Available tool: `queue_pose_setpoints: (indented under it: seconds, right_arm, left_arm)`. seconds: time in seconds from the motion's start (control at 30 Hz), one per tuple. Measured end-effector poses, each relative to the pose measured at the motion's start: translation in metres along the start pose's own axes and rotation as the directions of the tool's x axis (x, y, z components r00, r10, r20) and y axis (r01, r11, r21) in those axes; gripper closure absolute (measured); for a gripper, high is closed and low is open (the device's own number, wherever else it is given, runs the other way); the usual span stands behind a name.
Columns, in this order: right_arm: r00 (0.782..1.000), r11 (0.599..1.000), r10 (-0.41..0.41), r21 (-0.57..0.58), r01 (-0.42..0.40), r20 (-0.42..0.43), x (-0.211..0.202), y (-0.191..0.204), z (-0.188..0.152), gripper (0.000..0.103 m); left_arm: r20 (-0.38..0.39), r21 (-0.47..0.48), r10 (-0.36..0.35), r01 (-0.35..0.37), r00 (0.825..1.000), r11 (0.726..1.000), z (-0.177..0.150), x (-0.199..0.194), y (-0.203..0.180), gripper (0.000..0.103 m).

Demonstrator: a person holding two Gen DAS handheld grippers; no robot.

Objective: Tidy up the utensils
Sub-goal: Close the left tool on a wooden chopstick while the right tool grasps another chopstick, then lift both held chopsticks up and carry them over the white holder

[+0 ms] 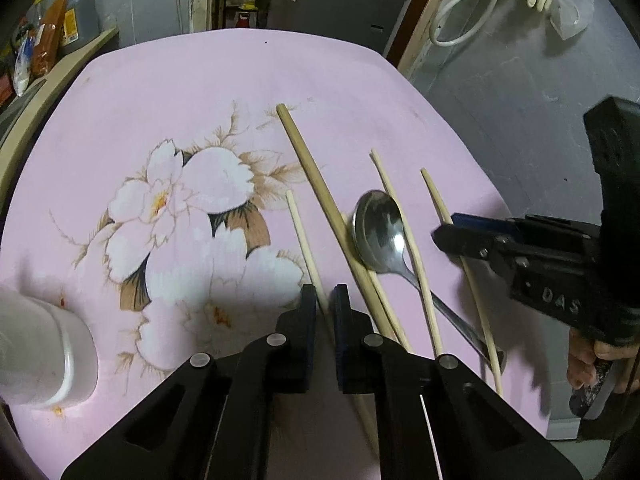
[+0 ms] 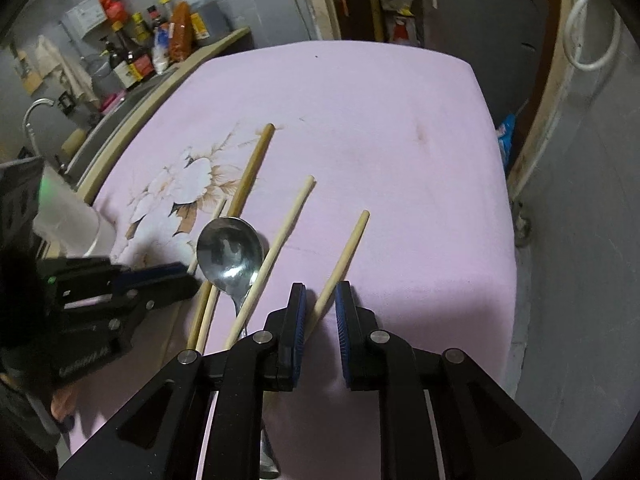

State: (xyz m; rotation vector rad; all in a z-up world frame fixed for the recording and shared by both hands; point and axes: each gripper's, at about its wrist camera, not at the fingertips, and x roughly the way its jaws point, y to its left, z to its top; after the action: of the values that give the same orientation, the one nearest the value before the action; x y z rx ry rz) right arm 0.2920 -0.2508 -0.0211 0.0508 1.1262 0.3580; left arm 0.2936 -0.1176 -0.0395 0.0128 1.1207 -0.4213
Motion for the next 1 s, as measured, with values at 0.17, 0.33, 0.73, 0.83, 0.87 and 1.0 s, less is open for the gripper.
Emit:
queue_pose_setpoints:
  seconds: [0.17,0.33,0.73,0.83,0.87,1.0]
  right_arm:
    - [1.0,0.999,-0.009,0.05,0.01,-0.017,-0.002,0.0,-0.003,0.093]
    - [0.999,0.993,0.045,0.106,-0.048,0.027,-0.016,-0.002,-0.019,0.1]
    - [0.869,0.977,0.201,-0.023,-0.214,0.453,-0.077,0.045,-0.077,0.1]
    - [0.779,0.98,0.194,-0.076,-0.187,0.596,-0.093,0.062,-0.086,0.1]
    - [0.749,0.981,0.191,-0.091,-0.173,0.635,-0.098,0.07,-0.088,0.1]
    - [0.656,0.977,0.21,-0.138,-0.161,0.725,-0.111,0.092,-0.085,0.1]
  left_arm:
    - [0.016,-0.032,-0.023,0.024,1.0,0.999,-0.012,-0.009,0.006,0.101]
    - [0.064,-0.034,-0.079,0.082,0.995,0.996,-0.03,-0.029,0.007,0.101]
    - [0.454,0.006,-0.075,0.082,0.888,0.997,-0.084,-0.116,0.006,0.101]
    - [0.572,0.003,-0.043,0.05,0.819,0.999,-0.092,-0.144,0.009,0.101]
    - [0.602,0.001,-0.031,0.039,0.798,0.999,-0.092,-0.149,0.007,0.101]
    - [0.719,-0.025,0.005,0.019,0.695,0.999,-0.096,-0.18,0.015,0.101]
